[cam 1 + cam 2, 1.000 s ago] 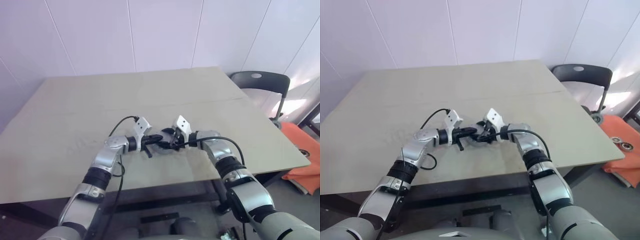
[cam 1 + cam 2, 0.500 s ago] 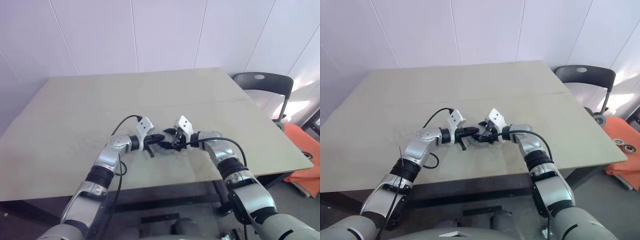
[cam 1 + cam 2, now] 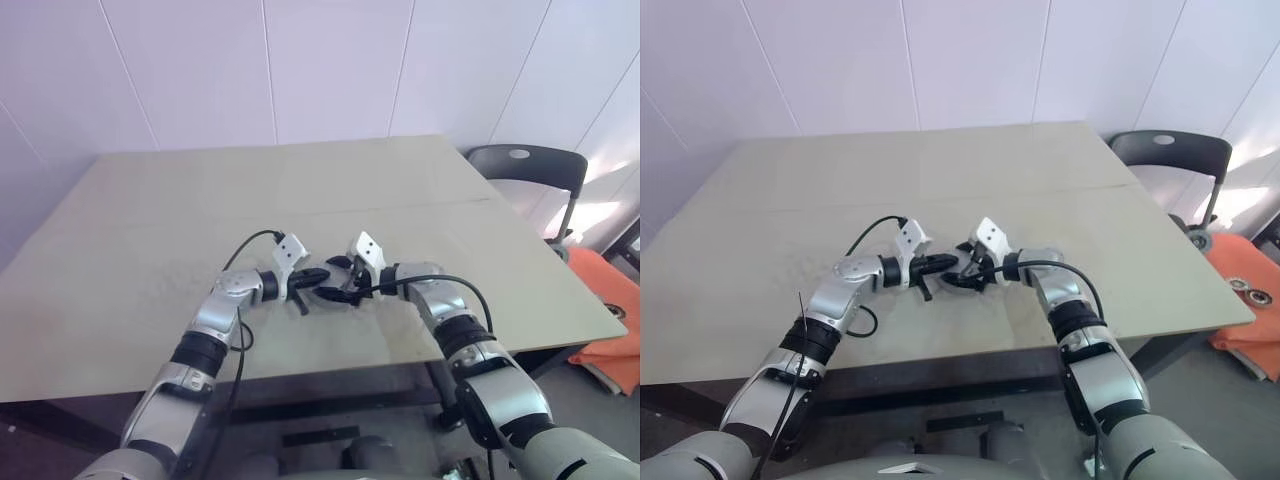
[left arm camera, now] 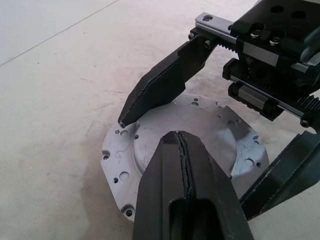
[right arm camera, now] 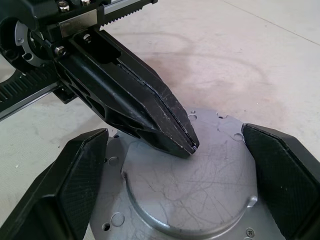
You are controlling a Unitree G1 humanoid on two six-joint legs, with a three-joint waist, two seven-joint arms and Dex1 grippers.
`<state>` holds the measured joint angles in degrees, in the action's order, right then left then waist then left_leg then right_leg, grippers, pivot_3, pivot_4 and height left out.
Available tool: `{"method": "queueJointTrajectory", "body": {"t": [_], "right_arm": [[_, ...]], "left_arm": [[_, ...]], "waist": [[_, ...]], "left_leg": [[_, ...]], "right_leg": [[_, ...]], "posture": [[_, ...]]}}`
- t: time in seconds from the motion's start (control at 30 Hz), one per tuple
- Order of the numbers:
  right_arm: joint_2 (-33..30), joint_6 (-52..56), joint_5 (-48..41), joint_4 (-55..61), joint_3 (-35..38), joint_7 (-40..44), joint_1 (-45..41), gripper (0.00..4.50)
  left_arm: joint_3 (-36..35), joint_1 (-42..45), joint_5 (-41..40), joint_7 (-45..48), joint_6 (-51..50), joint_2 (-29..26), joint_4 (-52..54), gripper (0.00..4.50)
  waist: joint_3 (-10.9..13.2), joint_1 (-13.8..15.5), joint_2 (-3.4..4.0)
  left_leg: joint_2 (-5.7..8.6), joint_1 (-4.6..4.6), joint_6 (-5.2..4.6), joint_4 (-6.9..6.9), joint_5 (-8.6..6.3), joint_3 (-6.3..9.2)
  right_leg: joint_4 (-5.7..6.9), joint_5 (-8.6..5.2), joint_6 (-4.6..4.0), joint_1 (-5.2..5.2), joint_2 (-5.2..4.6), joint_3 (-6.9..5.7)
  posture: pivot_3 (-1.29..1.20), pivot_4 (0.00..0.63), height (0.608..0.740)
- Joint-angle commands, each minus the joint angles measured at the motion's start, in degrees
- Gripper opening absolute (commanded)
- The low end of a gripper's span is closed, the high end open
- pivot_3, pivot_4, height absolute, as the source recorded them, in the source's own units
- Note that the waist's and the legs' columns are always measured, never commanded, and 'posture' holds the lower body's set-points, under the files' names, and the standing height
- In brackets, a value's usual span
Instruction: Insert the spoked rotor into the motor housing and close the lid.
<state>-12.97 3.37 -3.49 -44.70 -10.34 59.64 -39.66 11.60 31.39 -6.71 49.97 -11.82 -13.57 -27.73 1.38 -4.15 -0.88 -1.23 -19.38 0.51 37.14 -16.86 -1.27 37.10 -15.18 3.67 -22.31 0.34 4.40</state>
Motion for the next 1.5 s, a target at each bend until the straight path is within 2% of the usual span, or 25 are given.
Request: {"method": "queueJointTrajectory", "body": {"t": [0.03, 0.33, 0.67, 0.8, 0.9, 1.0, 1.1, 1.2, 1.5], "right_arm": [[-0.25, 1.63, -0.52, -0.41, -0.03, 2.25, 0.01, 4.48], [-4.28, 5.48, -6.67, 2.04, 4.58, 10.62, -3.02, 4.48], [-7.17, 3.71, -6.27, -2.62, 6.36, 10.92, -5.88, 4.48], [-8.08, 6.41, -6.19, -3.76, 6.0, 12.34, -5.88, 4.48], [-9.02, 16.49, -8.63, -3.96, 6.99, 14.63, -6.87, 4.48], [-10.68, 32.8, -12.65, -1.3, 7.7, 18.32, -7.73, 4.48], [-13.03, 45.29, -13.86, 2.99, 5.03, 21.19, -7.28, 4.48], [-14.21, 51.24, -13.91, 5.3, 3.36, 20.98, -7.16, 4.48], [-10.91, 61.97, -16.69, -0.9, 8.54, 12.23, -11.98, 4.48]], "left_arm": [[1.61, -1.52, 2.02, -0.03, -1.46, -0.66, -2.08, 0.0], [1.37, -1.57, 1.8, 0.25, -1.47, -0.68, -2.02, 0.0], [1.24, -1.11, 1.78, 0.16, -1.2, -0.35, -2.71, 0.0], [1.28, -1.19, 1.83, 0.03, -1.21, -0.19, -2.69, 0.0], [1.3, -1.42, 1.77, 0.04, -1.33, -0.2, -2.37, 0.0], [1.32, -1.59, 1.75, -0.03, -1.43, -0.22, -2.15, 0.0], [1.31, -1.7, 1.75, -0.1, -1.4, -0.19, -2.1, 0.0], [1.28, -1.69, 1.74, -0.19, -1.38, -0.1, -2.12, 0.0], [1.19, -1.35, 1.85, -0.57, -0.95, 0.12, -2.74, 0.0]], "waist": [[0.0, 0.01, 0.0], [0.03, 0.18, 0.01], [0.04, 0.11, 0.02], [0.04, 0.14, 0.02], [0.05, 0.13, 0.02], [0.06, 0.15, 0.04], [0.06, 0.18, 0.04], [0.05, 0.19, 0.04], [0.06, 0.16, 0.05]], "left_leg": [[0.0, 0.0, 0.0, 0.0, 0.0, 0.0], [0.01, -0.14, -0.08, -0.06, -0.05, 0.0], [0.02, -0.08, -0.1, -0.04, -0.06, -0.02], [0.02, -0.12, -0.1, -0.04, -0.06, -0.03], [0.02, -0.11, -0.1, -0.03, -0.06, -0.03], [0.02, -0.12, -0.1, -0.03, -0.06, -0.03], [0.02, -0.16, -0.1, -0.04, -0.06, -0.02], [0.02, -0.21, -0.1, -0.04, -0.07, -0.02], [0.04, -0.21, -0.1, -0.02, -0.07, -0.04]], "right_leg": [[0.0, 0.0, 0.0, 0.0, 0.0, 0.0], [-0.07, -0.04, 0.07, -0.13, -0.01, -0.01], [-0.03, -0.04, 0.06, -0.12, -0.01, 0.01], [-0.06, -0.04, 0.07, -0.13, -0.02, 0.02], [-0.05, -0.04, 0.06, -0.13, -0.03, 0.03], [-0.03, -0.04, 0.04, -0.14, -0.03, 0.04], [-0.04, -0.05, 0.04, -0.2, -0.04, 0.03], [-0.03, -0.05, 0.05, -0.26, -0.04, 0.02], [-0.03, -0.12, 0.17, -0.26, -0.02, -0.06]], "posture": [[0.0, 0.0, 0.74], [0.0, 0.0, 0.74], [0.0, 0.0, 0.74], [0.0, 0.0, 0.74], [0.0, 0.0, 0.74], [0.0, 0.0, 0.74], [0.0, 0.0, 0.74], [0.0, 0.0, 0.74], [0.0, 0.0, 0.74]]}}
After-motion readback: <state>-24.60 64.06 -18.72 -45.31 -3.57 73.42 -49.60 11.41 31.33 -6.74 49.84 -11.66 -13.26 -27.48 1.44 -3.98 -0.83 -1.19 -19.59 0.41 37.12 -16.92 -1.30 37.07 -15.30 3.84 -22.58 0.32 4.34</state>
